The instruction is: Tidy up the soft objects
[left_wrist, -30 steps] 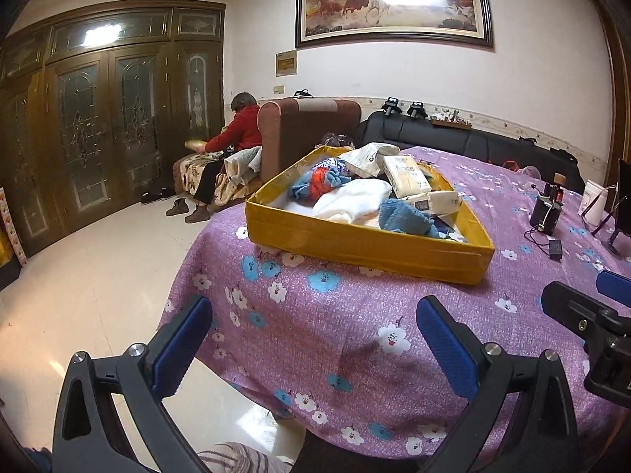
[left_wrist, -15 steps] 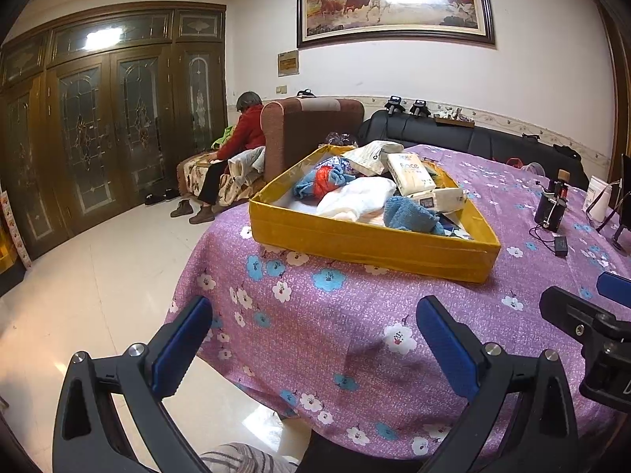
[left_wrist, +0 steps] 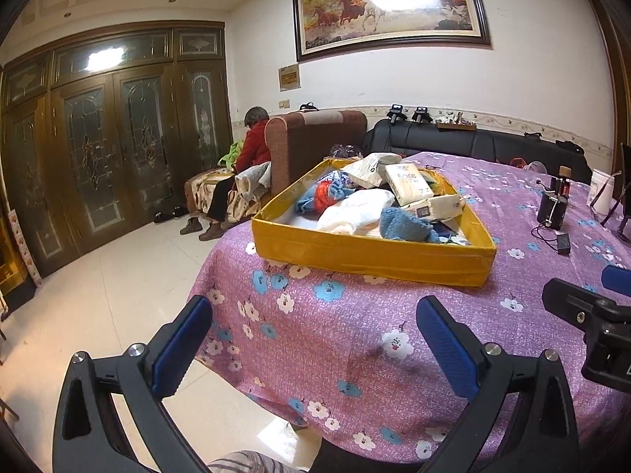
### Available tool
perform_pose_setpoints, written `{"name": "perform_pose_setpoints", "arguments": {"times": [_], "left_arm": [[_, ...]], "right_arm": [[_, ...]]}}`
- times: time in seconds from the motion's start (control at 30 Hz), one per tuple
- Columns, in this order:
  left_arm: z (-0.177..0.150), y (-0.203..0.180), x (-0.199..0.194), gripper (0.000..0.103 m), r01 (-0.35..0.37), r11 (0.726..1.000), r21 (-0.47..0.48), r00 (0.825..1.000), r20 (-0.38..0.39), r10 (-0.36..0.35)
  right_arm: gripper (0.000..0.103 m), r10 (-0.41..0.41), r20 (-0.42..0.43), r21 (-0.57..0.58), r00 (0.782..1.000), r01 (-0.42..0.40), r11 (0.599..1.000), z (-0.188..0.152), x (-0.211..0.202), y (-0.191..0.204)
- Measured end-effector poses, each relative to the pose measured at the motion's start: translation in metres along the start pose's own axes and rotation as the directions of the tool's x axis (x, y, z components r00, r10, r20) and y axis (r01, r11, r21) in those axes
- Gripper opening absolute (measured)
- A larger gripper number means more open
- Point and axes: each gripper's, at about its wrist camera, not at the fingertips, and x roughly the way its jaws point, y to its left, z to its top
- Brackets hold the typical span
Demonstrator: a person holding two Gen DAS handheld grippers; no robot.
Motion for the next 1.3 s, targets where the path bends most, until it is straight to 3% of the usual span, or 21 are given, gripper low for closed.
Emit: {"name": "perform_pose_setpoints", "arguments": {"times": [1.3], "left_arm": [[0.004,0.0016,-0.0036,0.103,-0.015,1.0,0.003,1.0,0.016,0.015]], "right_arm": [[0.095,0.0,-0.012,0.0,1.0,0.0,1.0,-0.0027,0.0029,0.0019]]}}
